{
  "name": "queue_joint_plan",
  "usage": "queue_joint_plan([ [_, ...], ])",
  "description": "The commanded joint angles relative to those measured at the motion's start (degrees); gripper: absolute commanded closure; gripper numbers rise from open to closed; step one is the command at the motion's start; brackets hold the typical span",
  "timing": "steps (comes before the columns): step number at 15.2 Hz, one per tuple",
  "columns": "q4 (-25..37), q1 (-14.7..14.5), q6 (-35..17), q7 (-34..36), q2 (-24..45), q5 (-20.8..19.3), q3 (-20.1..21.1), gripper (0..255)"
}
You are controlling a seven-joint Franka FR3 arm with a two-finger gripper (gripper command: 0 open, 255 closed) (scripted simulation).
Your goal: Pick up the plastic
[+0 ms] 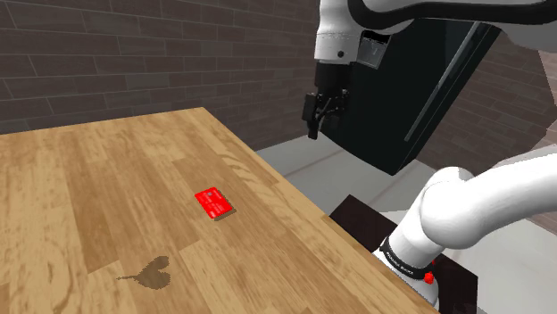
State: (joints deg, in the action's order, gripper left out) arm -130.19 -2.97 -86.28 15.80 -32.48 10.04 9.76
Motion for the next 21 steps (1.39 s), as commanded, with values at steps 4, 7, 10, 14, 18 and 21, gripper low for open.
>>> queue_joint_plan([
  [4,4.57,-1.60,-1.62,5.74,10.06,3.25,4.76,0],
  [7,8.36,-2.52,-2.24,9.12,16.63,4.53,7.25,0],
  [10,12.67,-3.58,-2.69,12.54,23.49,5.37,9.46,0],
  [14,19.26,-5.34,-2.92,17.15,33.04,5.87,11.92,0],
  [18,26.93,-7.68,-2.58,21.68,42.99,5.81,13.69,0],
  [21,31.97,-9.38,-2.01,24.21,48.92,5.65,14.36,0],
])
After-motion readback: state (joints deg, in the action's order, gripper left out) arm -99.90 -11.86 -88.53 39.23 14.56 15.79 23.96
